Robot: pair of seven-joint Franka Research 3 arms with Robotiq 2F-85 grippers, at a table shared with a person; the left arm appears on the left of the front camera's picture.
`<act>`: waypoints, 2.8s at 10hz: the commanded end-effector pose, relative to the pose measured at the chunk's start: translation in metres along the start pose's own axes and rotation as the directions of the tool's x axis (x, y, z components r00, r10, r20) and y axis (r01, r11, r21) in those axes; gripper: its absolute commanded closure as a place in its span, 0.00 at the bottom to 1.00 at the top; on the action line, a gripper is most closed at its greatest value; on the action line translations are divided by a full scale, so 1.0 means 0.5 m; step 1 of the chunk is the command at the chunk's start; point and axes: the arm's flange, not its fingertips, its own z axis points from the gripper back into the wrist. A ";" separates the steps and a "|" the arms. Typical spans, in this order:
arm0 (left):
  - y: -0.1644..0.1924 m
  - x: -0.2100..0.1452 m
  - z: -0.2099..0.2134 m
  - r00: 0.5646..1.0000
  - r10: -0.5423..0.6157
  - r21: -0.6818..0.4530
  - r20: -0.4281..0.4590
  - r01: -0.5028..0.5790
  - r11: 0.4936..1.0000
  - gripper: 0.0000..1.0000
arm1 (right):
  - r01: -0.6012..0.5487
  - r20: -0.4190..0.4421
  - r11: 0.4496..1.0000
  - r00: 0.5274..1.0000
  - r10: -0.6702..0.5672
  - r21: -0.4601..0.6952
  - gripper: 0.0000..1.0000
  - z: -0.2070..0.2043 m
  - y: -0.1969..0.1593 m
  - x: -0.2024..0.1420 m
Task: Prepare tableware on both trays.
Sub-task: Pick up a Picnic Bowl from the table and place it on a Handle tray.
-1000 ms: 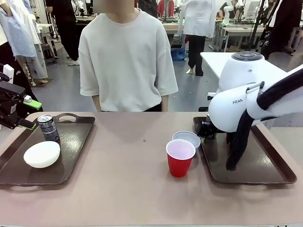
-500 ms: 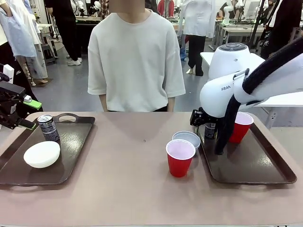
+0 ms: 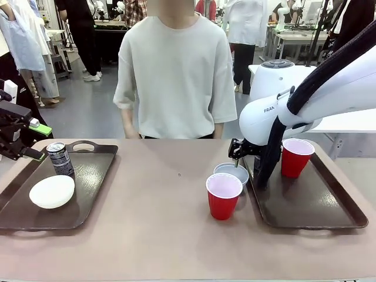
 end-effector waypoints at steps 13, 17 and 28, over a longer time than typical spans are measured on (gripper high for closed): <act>0.002 -0.001 0.002 1.000 -0.024 -0.018 0.008 0.024 1.000 0.00 | -0.233 0.000 0.963 0.972 0.235 -0.132 0.00 0.230 -0.195 -0.275; 0.002 -0.001 0.002 1.000 -0.024 -0.018 0.008 0.024 1.000 0.00 | -0.233 0.000 0.963 0.972 0.235 -0.132 0.00 0.230 -0.195 -0.275; 0.002 -0.001 0.002 1.000 -0.024 -0.018 0.008 0.024 1.000 0.00 | -0.009 0.018 1.000 1.000 0.009 -0.008 0.00 0.055 0.034 -0.041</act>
